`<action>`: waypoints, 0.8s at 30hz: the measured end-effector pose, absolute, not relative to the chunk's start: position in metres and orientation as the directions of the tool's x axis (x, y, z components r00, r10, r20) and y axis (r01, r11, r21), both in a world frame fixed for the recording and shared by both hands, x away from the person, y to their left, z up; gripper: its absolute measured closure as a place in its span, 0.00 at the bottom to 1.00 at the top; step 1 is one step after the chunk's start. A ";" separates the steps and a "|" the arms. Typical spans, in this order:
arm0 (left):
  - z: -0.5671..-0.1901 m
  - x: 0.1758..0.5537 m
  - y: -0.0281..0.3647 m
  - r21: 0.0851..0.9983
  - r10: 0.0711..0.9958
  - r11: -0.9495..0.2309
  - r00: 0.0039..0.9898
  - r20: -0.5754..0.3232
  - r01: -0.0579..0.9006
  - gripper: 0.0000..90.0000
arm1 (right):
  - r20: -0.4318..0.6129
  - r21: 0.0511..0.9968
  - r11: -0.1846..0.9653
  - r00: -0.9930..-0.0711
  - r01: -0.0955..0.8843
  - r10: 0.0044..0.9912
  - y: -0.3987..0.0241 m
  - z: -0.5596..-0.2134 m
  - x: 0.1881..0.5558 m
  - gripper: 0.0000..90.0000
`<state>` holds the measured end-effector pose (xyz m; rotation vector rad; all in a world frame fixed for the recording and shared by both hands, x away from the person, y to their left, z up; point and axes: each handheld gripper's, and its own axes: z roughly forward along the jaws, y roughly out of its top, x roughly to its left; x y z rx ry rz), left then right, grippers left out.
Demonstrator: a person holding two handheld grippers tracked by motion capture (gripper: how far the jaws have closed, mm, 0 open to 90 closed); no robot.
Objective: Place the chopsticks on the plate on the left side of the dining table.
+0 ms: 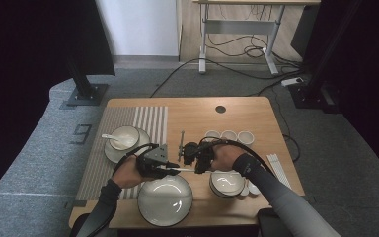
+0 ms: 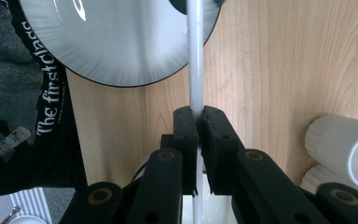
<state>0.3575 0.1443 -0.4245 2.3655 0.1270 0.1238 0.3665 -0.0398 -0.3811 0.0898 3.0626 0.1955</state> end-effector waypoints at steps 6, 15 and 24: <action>-0.423 0.355 0.146 0.712 0.105 -0.701 0.994 0.035 0.049 0.92 | -0.074 0.137 0.989 -0.996 0.048 0.059 -0.040 -0.380 0.368 0.91; -0.418 0.353 0.156 0.757 0.166 -0.648 0.985 0.042 0.077 0.93 | -0.090 0.184 0.979 -0.991 0.084 0.102 -0.042 -0.377 0.372 0.78; -0.422 0.350 0.171 0.771 0.235 -0.626 0.971 0.043 0.118 0.93 | -0.106 0.277 0.948 -0.975 0.157 0.193 -0.051 -0.379 0.379 0.50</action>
